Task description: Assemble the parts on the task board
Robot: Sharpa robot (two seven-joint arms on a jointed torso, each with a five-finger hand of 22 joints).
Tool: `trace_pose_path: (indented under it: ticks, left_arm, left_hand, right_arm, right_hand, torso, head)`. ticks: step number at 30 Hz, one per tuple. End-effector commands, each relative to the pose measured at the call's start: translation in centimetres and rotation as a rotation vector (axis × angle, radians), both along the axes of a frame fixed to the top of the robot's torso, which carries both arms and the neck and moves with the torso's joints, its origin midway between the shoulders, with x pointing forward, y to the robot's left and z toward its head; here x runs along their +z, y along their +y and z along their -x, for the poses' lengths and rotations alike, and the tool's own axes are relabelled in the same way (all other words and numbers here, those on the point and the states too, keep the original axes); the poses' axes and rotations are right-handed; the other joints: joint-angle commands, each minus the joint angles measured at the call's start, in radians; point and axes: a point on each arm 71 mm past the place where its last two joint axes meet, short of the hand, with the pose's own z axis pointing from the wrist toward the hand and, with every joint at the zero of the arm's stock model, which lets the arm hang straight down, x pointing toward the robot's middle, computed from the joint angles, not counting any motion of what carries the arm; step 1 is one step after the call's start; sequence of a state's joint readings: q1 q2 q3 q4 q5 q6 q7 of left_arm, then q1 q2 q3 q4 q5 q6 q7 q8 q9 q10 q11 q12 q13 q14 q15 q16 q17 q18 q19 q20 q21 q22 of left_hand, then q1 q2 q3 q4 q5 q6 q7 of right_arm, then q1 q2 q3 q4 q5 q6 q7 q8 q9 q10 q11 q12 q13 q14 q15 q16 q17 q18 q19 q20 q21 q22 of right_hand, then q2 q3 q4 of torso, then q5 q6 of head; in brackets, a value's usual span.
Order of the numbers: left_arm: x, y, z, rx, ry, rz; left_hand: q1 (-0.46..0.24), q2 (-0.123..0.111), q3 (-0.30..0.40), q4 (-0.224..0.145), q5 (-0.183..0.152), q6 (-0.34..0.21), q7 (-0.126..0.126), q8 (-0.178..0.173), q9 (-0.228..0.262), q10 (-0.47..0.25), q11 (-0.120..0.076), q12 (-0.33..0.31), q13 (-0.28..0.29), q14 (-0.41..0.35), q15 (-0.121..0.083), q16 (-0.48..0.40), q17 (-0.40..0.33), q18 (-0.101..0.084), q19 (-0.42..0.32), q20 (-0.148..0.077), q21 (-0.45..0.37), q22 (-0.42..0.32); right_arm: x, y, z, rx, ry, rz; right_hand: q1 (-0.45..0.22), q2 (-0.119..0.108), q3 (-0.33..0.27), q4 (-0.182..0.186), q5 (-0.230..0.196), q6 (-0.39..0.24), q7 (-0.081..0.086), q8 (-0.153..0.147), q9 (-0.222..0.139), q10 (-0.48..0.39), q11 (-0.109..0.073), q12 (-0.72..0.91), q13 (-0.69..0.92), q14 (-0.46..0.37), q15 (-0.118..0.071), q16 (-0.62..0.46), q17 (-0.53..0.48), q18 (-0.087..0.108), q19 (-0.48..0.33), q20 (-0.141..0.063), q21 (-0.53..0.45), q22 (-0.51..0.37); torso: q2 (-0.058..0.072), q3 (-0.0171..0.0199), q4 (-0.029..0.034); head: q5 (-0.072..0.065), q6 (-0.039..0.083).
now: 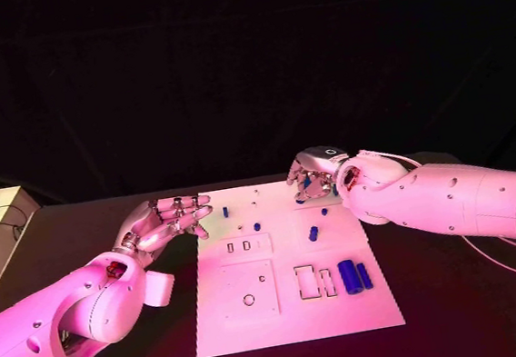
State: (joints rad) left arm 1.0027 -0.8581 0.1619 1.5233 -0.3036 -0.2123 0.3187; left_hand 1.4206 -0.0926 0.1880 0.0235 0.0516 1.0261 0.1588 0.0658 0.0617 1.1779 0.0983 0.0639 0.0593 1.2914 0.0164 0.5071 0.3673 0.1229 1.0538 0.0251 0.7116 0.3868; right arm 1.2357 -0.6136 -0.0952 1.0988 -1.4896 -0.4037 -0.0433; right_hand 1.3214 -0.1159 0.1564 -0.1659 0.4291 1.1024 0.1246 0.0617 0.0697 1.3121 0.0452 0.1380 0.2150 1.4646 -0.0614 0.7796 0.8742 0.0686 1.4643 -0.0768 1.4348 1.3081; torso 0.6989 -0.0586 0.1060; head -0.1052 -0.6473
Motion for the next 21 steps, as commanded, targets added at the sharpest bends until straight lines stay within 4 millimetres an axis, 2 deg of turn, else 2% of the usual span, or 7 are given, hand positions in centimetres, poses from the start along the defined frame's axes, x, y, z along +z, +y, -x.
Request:
trace_pose_path:
  ticks: [1,5,6,10,16,21]
  left_arm:
    - [-0.01,-0.14,0.03,-0.010,-0.001,0.000]
    - [-0.04,-0.14,0.03,-0.010,0.001,-0.001]
    - [-0.04,-0.15,0.04,-0.011,0.002,-0.001]
    - [-0.06,-0.12,0.04,-0.010,0.003,-0.003]
    - [-0.15,-0.02,0.04,-0.007,0.006,-0.006]
    - [-0.24,0.10,0.02,-0.004,0.009,-0.009]
  left_hand:
    - [0.001,-0.006,0.001,0.003,-0.003,-0.001,0.003,-0.003,0.001,-0.002,0.004,-0.006,-0.001,0.001,0.001,-0.006,-0.002,0.012,-0.004,0.002,-0.006,-0.004]
    - [0.001,-0.006,0.000,0.004,-0.003,-0.002,0.004,-0.003,0.001,-0.004,0.005,-0.006,-0.001,0.001,0.002,-0.008,-0.003,0.011,-0.004,0.003,-0.007,-0.006]
    - [0.001,-0.005,0.000,0.005,-0.003,-0.002,0.004,-0.003,0.001,-0.004,0.005,-0.006,-0.001,0.001,0.002,-0.009,-0.003,0.011,-0.004,0.003,-0.008,-0.007]
    - [0.001,-0.005,0.000,0.005,-0.003,-0.002,0.004,-0.003,0.001,-0.004,0.005,-0.006,-0.001,0.001,0.002,-0.009,-0.003,0.011,-0.004,0.003,-0.008,-0.007]
    - [0.000,-0.005,-0.001,0.006,-0.003,-0.002,0.005,-0.003,0.001,-0.005,0.006,-0.006,-0.001,0.001,0.002,-0.010,-0.004,0.011,-0.004,0.003,-0.009,-0.008]
    - [0.001,-0.005,-0.003,0.008,-0.003,-0.003,0.005,-0.003,0.001,-0.005,0.006,-0.006,-0.001,0.001,0.003,-0.012,-0.004,0.011,-0.003,0.003,-0.010,-0.011]
  right_arm:
    - [-0.32,0.15,0.07,0.020,-0.001,0.066]
    - [-0.59,0.21,0.10,0.022,-0.004,0.091]
    - [-0.66,0.22,0.11,0.023,-0.003,0.097]
    - [-0.77,0.25,0.15,0.024,-0.005,0.107]
    - [-0.78,0.12,0.22,0.015,-0.023,0.120]
    - [-0.64,0.05,0.29,0.013,-0.048,0.124]
  right_hand:
    - [-0.014,0.006,0.016,-0.013,0.052,0.036,-0.005,0.002,0.004,0.051,-0.034,-0.032,0.028,0.029,-0.013,0.044,-0.057,-0.026,0.081,-0.020,0.024,0.145]
    - [-0.033,0.004,0.017,-0.005,0.031,0.032,-0.008,0.001,0.003,-0.010,-0.009,-0.076,-0.013,0.022,0.002,0.058,-0.081,-0.020,0.078,-0.011,0.006,0.130]
    - [-0.036,0.003,0.023,-0.003,0.025,0.031,-0.009,0.001,0.004,-0.013,-0.004,-0.074,-0.046,0.018,0.007,0.069,-0.098,-0.017,0.078,0.000,0.000,0.127]
    - [-0.044,-0.005,0.023,0.001,0.006,0.027,-0.008,0.001,0.003,-0.054,0.007,-0.076,-0.084,0.012,0.014,0.079,-0.116,-0.010,0.077,0.003,-0.017,0.113]
    - [-0.037,-0.011,0.032,0.010,0.008,0.024,-0.005,0.001,0.004,-0.058,0.013,-0.074,-0.143,-0.003,0.019,0.128,-0.188,0.001,0.081,0.011,-0.043,0.102]
    - [-0.035,-0.015,0.032,0.018,0.004,0.025,-0.006,0.002,0.005,-0.072,0.018,-0.074,-0.144,-0.013,0.021,0.157,-0.228,0.003,0.084,0.014,-0.055,0.102]
  torso:
    - [0.005,-0.0013,0.0027]
    - [0.009,-0.0027,0.0041]
    - [0.009,-0.0028,0.0049]
    - [0.010,-0.0034,0.0042]
    - [0.013,-0.0050,0.0056]
    - [0.014,-0.0052,0.0050]
  head:
    - [-0.002,0.000]
    - [-0.004,0.001]
    - [-0.005,0.001]
    - [-0.004,0.000]
    - [-0.006,-0.001]
    - [-0.004,-0.003]
